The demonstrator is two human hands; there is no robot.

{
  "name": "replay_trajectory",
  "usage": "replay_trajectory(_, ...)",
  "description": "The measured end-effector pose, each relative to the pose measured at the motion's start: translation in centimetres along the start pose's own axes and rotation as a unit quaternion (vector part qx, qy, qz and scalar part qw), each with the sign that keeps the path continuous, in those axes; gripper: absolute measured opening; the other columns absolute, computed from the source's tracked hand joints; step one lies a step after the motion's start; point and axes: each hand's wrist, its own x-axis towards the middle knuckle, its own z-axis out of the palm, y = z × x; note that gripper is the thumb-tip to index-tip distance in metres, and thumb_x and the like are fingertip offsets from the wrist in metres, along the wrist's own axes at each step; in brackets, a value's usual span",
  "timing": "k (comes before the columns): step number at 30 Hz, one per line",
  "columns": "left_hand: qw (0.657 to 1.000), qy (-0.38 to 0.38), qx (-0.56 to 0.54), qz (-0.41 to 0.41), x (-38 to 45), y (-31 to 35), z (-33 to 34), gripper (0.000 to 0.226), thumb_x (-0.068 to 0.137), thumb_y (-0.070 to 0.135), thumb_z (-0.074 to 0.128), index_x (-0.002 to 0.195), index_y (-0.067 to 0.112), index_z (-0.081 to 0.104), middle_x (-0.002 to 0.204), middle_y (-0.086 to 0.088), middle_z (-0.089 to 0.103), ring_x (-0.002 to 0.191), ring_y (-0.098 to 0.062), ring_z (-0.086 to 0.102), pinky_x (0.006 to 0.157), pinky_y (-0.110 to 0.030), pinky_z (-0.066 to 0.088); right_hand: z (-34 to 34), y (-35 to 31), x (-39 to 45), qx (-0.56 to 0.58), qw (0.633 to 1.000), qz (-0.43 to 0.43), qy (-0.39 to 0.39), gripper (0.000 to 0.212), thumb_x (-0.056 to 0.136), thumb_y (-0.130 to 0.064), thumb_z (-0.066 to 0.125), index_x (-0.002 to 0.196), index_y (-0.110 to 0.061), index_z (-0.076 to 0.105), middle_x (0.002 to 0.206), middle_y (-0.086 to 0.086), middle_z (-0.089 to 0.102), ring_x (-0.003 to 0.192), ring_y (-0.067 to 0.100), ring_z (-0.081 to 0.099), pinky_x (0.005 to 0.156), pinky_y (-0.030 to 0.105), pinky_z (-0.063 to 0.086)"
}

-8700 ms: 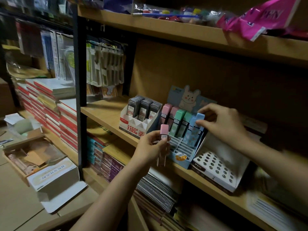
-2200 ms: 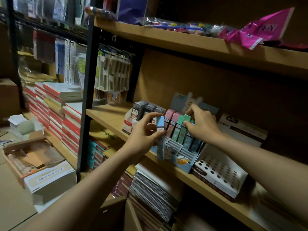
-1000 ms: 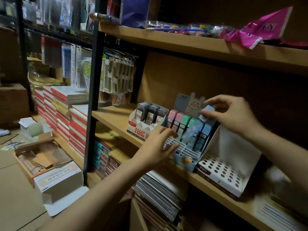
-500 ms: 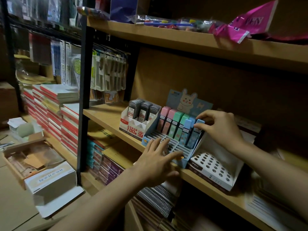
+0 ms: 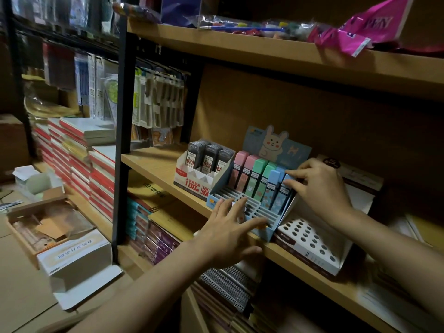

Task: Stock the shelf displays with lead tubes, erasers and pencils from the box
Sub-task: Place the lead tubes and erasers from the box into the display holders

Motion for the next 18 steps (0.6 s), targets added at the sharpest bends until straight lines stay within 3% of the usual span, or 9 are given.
replay_trajectory(4, 1.0, 0.006, -0.004, -0.001, 0.0, 0.0, -0.2, 0.064, 0.09, 0.067, 0.042, 0.144, 0.058, 0.008, 0.161, 0.0, -0.015, 0.146, -0.034, -0.014, 0.104, -0.046, -0.012, 0.6, -0.2, -0.8, -0.046, 0.999, 0.011, -0.016, 0.037, 0.087, -0.036, 0.068, 0.121, -0.02, 0.067, 0.101, -0.002, 0.057, 0.092, 0.016, 0.052, 0.08, 0.034, 0.047)
replay_trajectory(8, 1.0, 0.001, 0.0, -0.003, -0.1, 0.1, -0.2, 0.065, 0.089, 0.068, 0.041, 0.143, 0.059, 0.006, 0.161, 0.001, -0.016, 0.145, -0.035, -0.015, 0.104, -0.046, -0.013, 0.6, -0.8, -0.9, -0.077, 0.996, 0.013, -0.031, 0.055, 0.087, -0.045, 0.065, 0.138, -0.027, 0.052, 0.118, 0.001, 0.051, 0.112, 0.02, 0.048, 0.095, 0.038, 0.038)
replay_trajectory(14, 1.0, -0.007, 0.001, 0.0, -0.2, 0.0, -0.3, 0.064, 0.09, 0.068, 0.04, 0.143, 0.059, 0.004, 0.161, 0.001, -0.017, 0.145, -0.036, -0.015, 0.103, -0.046, -0.013, 0.8, -1.2, -1.4, -0.069, 0.997, 0.019, -0.039, 0.046, 0.093, -0.045, 0.056, 0.138, -0.036, 0.051, 0.125, -0.001, 0.047, 0.12, 0.018, 0.042, 0.1, 0.039, 0.032)
replay_trajectory(18, 1.0, -0.012, 0.005, -0.002, -0.1, 0.1, -0.3, 0.065, 0.089, 0.069, 0.04, 0.143, 0.06, 0.003, 0.161, 0.001, -0.018, 0.146, -0.035, -0.015, 0.102, -0.046, -0.014, 0.5, -0.9, -1.6, -0.069, 0.995, 0.023, -0.068, 0.058, 0.093, -0.049, 0.053, 0.147, -0.036, 0.037, 0.136, -0.001, 0.041, 0.128, 0.018, 0.036, 0.107, 0.042, 0.028)
